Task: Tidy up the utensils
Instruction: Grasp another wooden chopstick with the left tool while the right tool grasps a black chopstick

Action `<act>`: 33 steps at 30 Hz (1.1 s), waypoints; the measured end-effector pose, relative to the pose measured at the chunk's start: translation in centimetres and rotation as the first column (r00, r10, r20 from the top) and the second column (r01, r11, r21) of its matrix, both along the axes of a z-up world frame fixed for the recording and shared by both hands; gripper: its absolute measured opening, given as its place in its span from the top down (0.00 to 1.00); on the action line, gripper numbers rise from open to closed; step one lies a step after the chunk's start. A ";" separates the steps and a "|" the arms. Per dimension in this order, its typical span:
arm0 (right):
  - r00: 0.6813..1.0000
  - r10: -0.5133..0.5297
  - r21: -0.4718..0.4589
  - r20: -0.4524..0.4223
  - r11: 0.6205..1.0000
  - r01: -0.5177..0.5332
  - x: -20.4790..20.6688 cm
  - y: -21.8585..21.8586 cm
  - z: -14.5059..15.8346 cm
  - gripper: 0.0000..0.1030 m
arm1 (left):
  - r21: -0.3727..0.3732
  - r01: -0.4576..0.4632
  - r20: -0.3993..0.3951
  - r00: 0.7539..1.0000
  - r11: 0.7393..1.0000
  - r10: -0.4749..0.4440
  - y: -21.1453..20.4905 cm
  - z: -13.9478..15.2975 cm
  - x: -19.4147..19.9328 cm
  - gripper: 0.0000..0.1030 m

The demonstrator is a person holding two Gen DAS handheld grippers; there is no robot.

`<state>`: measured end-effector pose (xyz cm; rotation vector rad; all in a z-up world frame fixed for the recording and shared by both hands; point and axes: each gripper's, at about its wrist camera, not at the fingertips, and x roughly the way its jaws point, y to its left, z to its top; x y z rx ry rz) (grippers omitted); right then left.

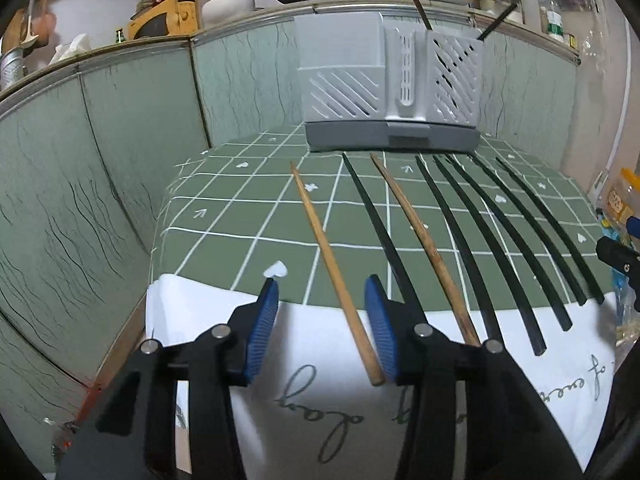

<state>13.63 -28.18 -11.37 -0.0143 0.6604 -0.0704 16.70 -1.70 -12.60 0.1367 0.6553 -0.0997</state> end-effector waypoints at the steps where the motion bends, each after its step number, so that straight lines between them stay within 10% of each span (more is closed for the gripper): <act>1: 1.000 0.001 0.002 -0.002 1.000 -0.001 0.1 -0.1 -0.2 0.08 | 0.004 0.004 -0.002 1.000 1.000 -0.004 -0.2 -0.2 0.0 0.59; 8: 0.999 0.030 0.017 0.020 0.999 -0.030 0.0 0.0 -0.2 0.12 | 0.029 0.024 -0.002 1.000 0.999 -0.024 -1.3 -1.0 0.4 0.77; 18: 0.997 0.081 -0.024 0.017 0.996 -0.080 0.0 2.0 -0.6 0.45 | 0.054 0.015 0.022 1.000 0.998 -0.017 -1.6 -1.2 0.2 0.90; 26: 0.997 0.075 -0.032 -0.024 0.997 -0.076 0.8 2.8 -1.7 0.78 | 0.059 0.013 0.031 0.999 0.998 -0.015 -1.5 -1.2 0.2 0.91; 33: 0.998 0.048 0.003 -0.034 0.999 -0.048 1.0 2.6 -2.1 0.81 | 0.061 0.012 0.033 0.999 0.998 -0.014 -1.5 -1.2 0.1 0.91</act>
